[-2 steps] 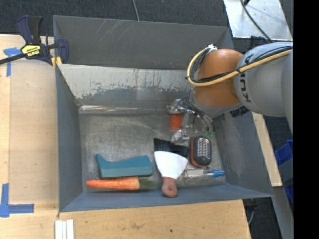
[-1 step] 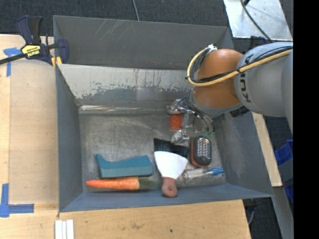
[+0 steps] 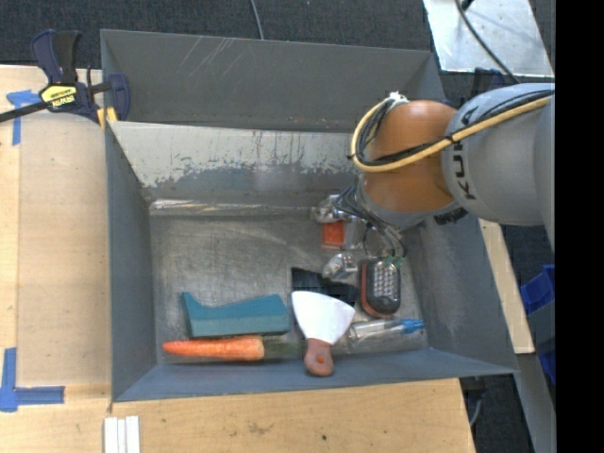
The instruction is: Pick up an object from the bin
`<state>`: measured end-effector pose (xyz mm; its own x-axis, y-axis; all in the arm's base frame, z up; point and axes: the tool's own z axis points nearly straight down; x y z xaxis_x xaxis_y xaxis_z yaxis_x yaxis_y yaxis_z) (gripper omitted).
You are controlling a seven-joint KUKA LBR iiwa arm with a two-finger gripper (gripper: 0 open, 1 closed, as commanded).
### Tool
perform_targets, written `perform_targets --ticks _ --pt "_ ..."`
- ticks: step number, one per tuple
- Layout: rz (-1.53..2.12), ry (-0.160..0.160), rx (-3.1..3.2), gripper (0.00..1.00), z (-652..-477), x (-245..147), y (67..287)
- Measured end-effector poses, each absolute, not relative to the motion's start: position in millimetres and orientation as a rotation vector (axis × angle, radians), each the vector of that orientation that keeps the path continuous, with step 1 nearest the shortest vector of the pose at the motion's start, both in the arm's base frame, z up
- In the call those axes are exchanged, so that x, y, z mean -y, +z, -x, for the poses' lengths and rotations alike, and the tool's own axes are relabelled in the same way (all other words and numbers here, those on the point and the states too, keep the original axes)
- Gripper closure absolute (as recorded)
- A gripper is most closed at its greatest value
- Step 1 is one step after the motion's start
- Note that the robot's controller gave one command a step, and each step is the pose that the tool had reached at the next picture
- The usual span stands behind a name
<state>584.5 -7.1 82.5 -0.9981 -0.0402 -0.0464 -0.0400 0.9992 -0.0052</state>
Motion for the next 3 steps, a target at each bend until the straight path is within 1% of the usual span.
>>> perform_targets --ticks 1,2,3 --pt "0.243 -0.017 -3.087 0.00 -553.0 -27 82" --pt "0.326 -0.003 -3.089 0.00 -537.3 -40 82" --pt "0.340 0.000 -3.125 0.00 -517.3 -43 126"
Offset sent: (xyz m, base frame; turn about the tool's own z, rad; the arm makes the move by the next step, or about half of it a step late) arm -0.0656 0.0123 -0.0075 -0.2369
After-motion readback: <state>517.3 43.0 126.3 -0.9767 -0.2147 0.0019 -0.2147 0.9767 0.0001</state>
